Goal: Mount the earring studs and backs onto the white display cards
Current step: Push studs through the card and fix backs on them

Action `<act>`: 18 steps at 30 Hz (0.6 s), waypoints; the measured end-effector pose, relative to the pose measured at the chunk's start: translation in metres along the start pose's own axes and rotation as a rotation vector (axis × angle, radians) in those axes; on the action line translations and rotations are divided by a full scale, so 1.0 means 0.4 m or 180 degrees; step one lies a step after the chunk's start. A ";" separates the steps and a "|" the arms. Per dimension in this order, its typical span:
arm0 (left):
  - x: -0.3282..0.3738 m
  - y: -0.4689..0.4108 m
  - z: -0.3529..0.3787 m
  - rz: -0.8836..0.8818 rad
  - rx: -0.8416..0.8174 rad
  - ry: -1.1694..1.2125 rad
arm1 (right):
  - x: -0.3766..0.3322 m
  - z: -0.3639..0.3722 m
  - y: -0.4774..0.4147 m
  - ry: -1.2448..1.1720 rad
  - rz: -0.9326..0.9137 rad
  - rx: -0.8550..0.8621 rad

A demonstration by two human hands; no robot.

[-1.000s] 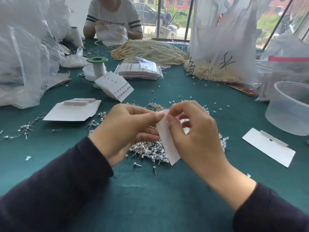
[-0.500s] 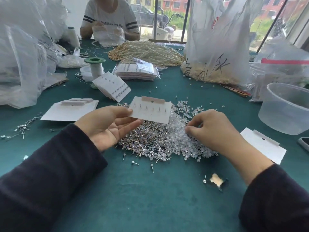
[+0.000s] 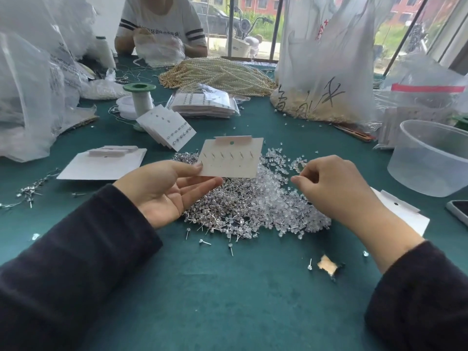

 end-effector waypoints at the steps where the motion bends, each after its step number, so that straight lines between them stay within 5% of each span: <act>1: 0.000 0.001 0.001 -0.0002 -0.0011 0.0002 | -0.002 -0.002 0.001 0.0032 -0.0034 0.0036; 13: -0.004 0.012 0.005 -0.0027 -0.0066 -0.0081 | -0.050 0.014 0.031 -0.0252 -0.0656 -0.0784; 18: -0.009 0.010 0.007 -0.0005 -0.0029 -0.0180 | -0.054 0.010 0.028 -0.0269 -0.0619 -0.0516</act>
Point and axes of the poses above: each hand's wrist, its own y-axis away from the middle knuckle, its own z-axis out of the palm, x = y × z, the point moved 4 cm from there along -y, towards the middle knuckle, and after that the axes turned 5 degrees about z, right-handed, at the moved point
